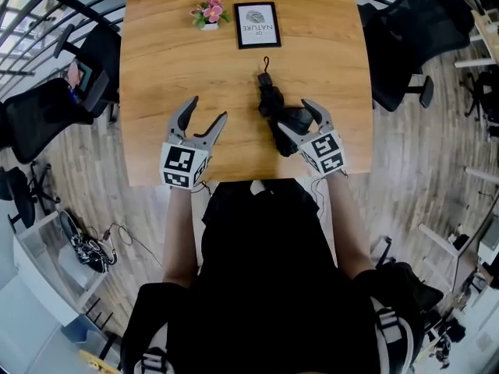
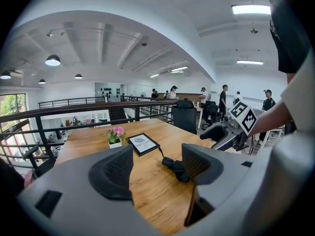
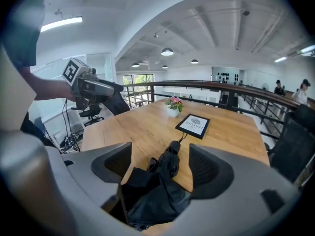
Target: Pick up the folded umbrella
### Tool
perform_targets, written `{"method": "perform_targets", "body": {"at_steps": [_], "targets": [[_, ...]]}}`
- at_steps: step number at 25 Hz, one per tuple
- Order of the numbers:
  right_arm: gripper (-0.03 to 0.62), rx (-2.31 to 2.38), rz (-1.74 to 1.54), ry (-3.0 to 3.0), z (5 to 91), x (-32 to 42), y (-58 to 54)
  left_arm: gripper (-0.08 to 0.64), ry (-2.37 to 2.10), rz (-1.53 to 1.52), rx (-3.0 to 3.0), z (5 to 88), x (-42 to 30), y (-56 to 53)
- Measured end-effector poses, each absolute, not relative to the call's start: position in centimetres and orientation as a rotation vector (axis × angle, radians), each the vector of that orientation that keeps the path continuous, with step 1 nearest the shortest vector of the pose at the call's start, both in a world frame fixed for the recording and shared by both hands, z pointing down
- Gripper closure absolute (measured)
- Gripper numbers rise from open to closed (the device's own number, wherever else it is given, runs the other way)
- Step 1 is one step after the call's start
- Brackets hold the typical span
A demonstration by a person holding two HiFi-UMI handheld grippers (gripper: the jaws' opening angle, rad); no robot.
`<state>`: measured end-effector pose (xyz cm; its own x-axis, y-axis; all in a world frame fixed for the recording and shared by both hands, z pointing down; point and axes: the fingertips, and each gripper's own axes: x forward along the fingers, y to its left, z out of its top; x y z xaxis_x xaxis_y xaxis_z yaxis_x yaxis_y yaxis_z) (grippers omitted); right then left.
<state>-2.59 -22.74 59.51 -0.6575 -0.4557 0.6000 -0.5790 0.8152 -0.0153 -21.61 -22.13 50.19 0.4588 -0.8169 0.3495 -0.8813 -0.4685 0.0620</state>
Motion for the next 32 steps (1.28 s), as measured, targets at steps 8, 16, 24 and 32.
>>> {"method": "perform_targets", "body": {"at_steps": [8, 16, 24, 32], "targets": [[0.227, 0.747, 0.362, -2.355, 63.5, -2.9, -22.3, 0.247, -1.394, 0.44, 2.478, 52.1, -21.8, -23.6], [0.227, 0.731, 0.436, -2.31, 67.1, -3.3, -21.2, 0.247, -1.342, 0.478, 2.471, 53.7, -22.3, -24.0], [0.221, 0.732, 0.49, -2.272, 69.7, -3.9, -20.8, 0.247, -1.291, 0.489, 2.491, 54.5, -21.7, -23.9], [0.224, 0.736, 0.463, -2.217, 71.8, -4.3, -20.3, 0.247, -1.228, 0.526, 2.504, 55.5, -21.4, -23.2]]}}
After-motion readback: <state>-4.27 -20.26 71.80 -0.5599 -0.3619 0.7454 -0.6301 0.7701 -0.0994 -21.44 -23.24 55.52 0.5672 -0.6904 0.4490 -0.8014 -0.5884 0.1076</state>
